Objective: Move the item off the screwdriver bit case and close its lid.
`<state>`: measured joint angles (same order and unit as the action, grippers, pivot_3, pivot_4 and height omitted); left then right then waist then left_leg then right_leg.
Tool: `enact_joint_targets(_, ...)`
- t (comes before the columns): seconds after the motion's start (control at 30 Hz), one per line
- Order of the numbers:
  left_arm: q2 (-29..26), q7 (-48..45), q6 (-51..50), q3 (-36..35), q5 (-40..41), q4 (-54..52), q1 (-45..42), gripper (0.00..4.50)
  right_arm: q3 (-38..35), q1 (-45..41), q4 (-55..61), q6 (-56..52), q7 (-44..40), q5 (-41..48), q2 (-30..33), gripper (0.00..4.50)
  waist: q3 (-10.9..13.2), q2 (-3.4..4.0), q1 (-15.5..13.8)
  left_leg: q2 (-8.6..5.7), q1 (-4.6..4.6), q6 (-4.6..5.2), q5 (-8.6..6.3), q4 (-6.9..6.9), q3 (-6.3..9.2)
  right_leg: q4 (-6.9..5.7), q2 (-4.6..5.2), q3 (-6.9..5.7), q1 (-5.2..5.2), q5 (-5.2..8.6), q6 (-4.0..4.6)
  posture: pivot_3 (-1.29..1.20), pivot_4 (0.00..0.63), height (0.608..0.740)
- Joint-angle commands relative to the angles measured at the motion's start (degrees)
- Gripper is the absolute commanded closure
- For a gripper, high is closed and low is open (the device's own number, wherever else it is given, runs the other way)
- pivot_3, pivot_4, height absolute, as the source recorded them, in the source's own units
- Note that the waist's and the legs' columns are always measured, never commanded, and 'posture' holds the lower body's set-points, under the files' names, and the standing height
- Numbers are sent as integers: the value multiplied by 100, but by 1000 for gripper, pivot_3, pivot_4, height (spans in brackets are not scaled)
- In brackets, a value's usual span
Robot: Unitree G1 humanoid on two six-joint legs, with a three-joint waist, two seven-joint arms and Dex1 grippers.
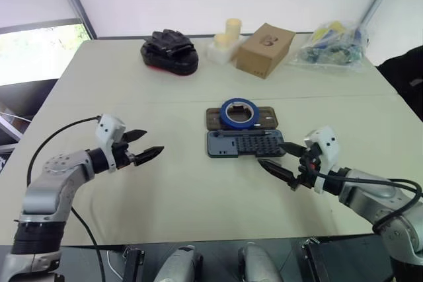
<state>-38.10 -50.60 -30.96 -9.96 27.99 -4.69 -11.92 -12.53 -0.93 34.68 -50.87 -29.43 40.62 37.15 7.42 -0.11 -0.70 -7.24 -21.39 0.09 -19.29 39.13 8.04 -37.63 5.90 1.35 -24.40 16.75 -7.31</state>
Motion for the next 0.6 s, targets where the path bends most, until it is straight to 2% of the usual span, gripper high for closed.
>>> enact_joint_targets(0.03,-16,14,56,-65,49,-175,17,21,-18,-18,149,76,20,-16,52,0,0,0,-1,0,0,0,0,0,0,0,0,0,0,0,0,0,150,740)
enact_joint_targets(0.6,9,-58,244,-91,-1,113,-95,21,78,-43,106,127,63,-133,-1,0,0,0,-2,0,0,0,0,0,0,2,0,0,1,0,0,0,150,740)
